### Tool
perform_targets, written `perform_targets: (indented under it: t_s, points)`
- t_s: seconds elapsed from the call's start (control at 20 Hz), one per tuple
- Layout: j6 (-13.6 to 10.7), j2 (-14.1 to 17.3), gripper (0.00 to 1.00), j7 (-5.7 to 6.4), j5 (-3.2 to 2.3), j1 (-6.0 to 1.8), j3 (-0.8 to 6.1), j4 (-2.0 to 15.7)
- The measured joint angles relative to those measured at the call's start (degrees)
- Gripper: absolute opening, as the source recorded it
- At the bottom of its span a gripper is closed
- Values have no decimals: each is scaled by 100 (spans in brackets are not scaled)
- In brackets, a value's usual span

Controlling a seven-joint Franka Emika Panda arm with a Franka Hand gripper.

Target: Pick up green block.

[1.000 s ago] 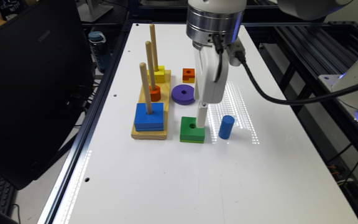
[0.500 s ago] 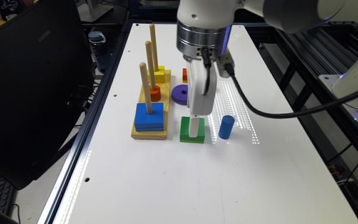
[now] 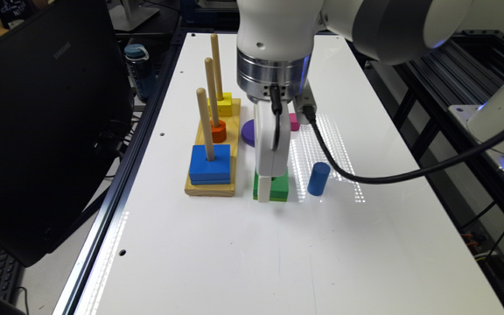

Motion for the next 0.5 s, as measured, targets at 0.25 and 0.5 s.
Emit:
perform_targets:
  t_s: [0.25, 0.5]
  points:
    - [-17, 44, 100, 56, -86, 13, 5, 45]
    - [150, 353, 100, 189, -314, 83, -128, 88]
